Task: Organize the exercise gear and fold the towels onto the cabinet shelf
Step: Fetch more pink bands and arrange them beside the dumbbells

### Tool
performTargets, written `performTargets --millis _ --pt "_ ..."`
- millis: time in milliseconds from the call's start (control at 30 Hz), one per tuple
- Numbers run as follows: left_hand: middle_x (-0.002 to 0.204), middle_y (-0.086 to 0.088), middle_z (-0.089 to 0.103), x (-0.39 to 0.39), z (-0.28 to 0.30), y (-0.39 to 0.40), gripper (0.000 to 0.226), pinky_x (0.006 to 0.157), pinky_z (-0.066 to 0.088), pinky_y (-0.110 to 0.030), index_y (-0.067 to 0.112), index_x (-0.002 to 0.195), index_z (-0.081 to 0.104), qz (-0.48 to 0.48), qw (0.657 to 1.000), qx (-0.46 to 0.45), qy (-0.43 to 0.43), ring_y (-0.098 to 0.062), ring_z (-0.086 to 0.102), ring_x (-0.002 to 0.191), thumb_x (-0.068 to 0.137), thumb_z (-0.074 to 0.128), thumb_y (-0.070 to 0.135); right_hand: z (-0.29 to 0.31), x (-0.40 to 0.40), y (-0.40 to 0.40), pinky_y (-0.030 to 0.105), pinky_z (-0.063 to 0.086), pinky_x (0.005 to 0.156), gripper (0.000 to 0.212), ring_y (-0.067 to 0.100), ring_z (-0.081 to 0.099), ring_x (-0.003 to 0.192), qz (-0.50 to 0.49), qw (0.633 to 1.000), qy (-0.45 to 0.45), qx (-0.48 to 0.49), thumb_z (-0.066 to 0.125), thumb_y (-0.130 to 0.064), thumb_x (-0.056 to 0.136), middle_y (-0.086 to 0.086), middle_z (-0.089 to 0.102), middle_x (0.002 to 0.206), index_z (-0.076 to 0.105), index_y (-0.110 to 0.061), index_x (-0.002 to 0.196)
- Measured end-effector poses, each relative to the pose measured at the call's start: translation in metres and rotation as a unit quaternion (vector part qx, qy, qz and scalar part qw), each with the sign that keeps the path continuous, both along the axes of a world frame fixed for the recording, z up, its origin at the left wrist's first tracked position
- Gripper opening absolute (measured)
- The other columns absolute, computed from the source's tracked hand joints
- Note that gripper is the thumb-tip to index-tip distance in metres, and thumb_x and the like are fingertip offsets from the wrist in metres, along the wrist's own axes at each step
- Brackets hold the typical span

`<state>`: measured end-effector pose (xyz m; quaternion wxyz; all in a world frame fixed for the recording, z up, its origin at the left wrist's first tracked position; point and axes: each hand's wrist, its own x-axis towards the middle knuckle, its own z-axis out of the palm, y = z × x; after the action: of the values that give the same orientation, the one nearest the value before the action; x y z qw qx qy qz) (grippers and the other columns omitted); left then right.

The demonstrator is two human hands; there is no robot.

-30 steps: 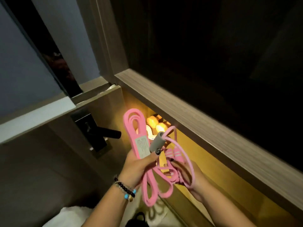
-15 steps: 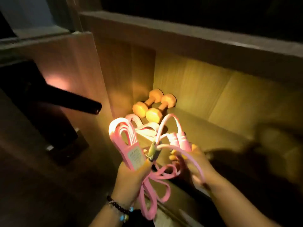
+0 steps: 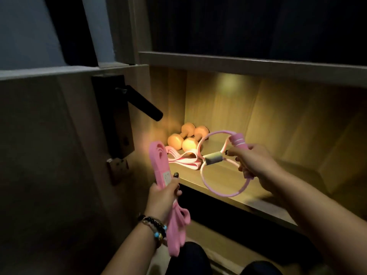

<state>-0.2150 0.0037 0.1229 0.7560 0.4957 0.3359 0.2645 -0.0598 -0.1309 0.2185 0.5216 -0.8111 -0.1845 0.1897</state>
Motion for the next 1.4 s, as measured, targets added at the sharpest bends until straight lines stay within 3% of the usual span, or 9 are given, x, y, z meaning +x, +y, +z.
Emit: performTargets --millis 167,267,367,567,733,833,933,1133,1400 --pt "0.058 0.001 0.053 -0.015 -0.003 -0.003 0.016 0.05 0.047 -0.024 0.007 0.088 0.056 -0.029 0.991 -0.096 -0.09 -0.01 0.05 0.048 0.088 0.065 0.02 -0.001 -0.021 -0.02 0.02 0.039 0.037 0.027 0.017 0.061 0.057 0.022 0.999 0.038 0.013 0.073 -0.025 0.08 0.009 0.058 0.076 0.061 -0.007 0.096" --pt "0.062 0.0 0.055 -0.016 -0.01 -0.004 0.028 0.055 0.05 -0.028 0.008 0.098 0.057 -0.052 0.969 -0.18 -0.159 -0.012 0.053 0.051 0.081 0.066 0.029 -0.023 -0.028 -0.025 0.021 0.036 0.04 0.027 0.014 0.054 0.041 0.01 0.999 0.041 0.027 0.075 -0.026 0.076 0.006 0.057 0.062 0.061 -0.007 0.089" --pt "0.071 -0.004 0.05 -0.007 -0.018 -0.005 0.024 0.059 0.046 -0.03 0.008 0.092 0.051 -0.049 0.962 -0.197 -0.184 -0.015 0.05 0.058 0.073 0.061 0.018 -0.043 -0.025 -0.025 0.021 0.034 0.04 0.024 0.015 0.048 0.036 -0.014 0.993 0.092 0.067 0.075 -0.022 0.075 0.005 0.054 0.055 0.062 -0.005 0.086" --pt "0.089 -0.006 0.046 0.034 -0.023 0.011 0.028 0.052 0.053 -0.028 0.012 0.108 0.037 -0.065 0.995 0.055 0.045 -0.016 0.057 0.063 0.089 0.054 0.002 -0.074 0.022 -0.019 0.021 0.033 0.045 0.02 0.014 0.045 0.039 -0.055 0.962 0.229 0.139 0.066 -0.025 0.081 0.004 0.051 0.057 0.058 -0.008 0.089" --pt "0.096 -0.005 0.051 0.079 -0.021 0.034 0.043 0.052 0.051 -0.021 0.02 0.114 0.036 -0.004 0.989 0.139 0.044 -0.015 0.056 0.08 0.086 0.062 -0.001 -0.104 0.055 -0.011 0.015 0.031 0.038 0.021 0.011 0.038 0.034 -0.004 0.905 0.367 0.214 0.063 -0.023 0.07 0.004 0.045 0.052 0.058 -0.005 0.08" --pt "0.097 -0.009 0.059 0.107 -0.023 0.034 0.042 0.059 0.055 -0.032 0.02 0.103 0.047 -0.012 0.972 0.228 0.051 -0.019 0.059 0.08 0.078 0.066 -0.009 -0.125 0.076 -0.011 0.016 0.031 0.035 0.02 0.013 0.04 0.034 -0.037 0.895 0.372 0.244 0.058 -0.022 0.074 0.006 0.046 0.055 0.06 -0.004 0.082" --pt "0.091 0.003 0.058 0.132 -0.029 0.025 0.047 0.051 0.052 -0.016 0.03 0.09 0.054 -0.026 0.956 0.287 0.058 -0.008 0.061 0.074 0.071 0.071 -0.011 -0.147 0.1 -0.016 0.014 0.03 0.034 0.01 0.012 0.039 0.034 -0.129 0.888 0.355 0.262 0.052 -0.016 0.087 0.003 0.045 0.057 0.055 -0.011 0.079" --pt "0.109 0.002 0.054 0.184 -0.055 0.01 0.062 0.055 0.045 -0.003 0.019 0.12 0.057 -0.02 0.961 0.264 0.085 -0.007 0.056 0.094 0.065 0.081 0.003 -0.181 0.145 -0.029 0.024 0.041 0.046 0.025 0.012 0.048 0.041 -0.272 0.898 0.279 0.204 0.059 -0.028 0.089 -0.003 0.053 0.045 0.058 -0.016 0.068" --pt "0.087 0.018 0.055 0.256 -0.071 0.023 0.051 0.058 0.046 -0.012 0.023 0.104 0.052 -0.052 0.94 0.303 0.146 0.004 0.055 0.076 0.065 0.083 0.012 -0.209 0.183 -0.016 0.025 0.039 0.045 0.019 0.013 0.048 0.039 -0.311 0.906 0.236 0.165 0.066 -0.025 0.083 0.0 0.053 0.046 0.058 -0.016 0.069"
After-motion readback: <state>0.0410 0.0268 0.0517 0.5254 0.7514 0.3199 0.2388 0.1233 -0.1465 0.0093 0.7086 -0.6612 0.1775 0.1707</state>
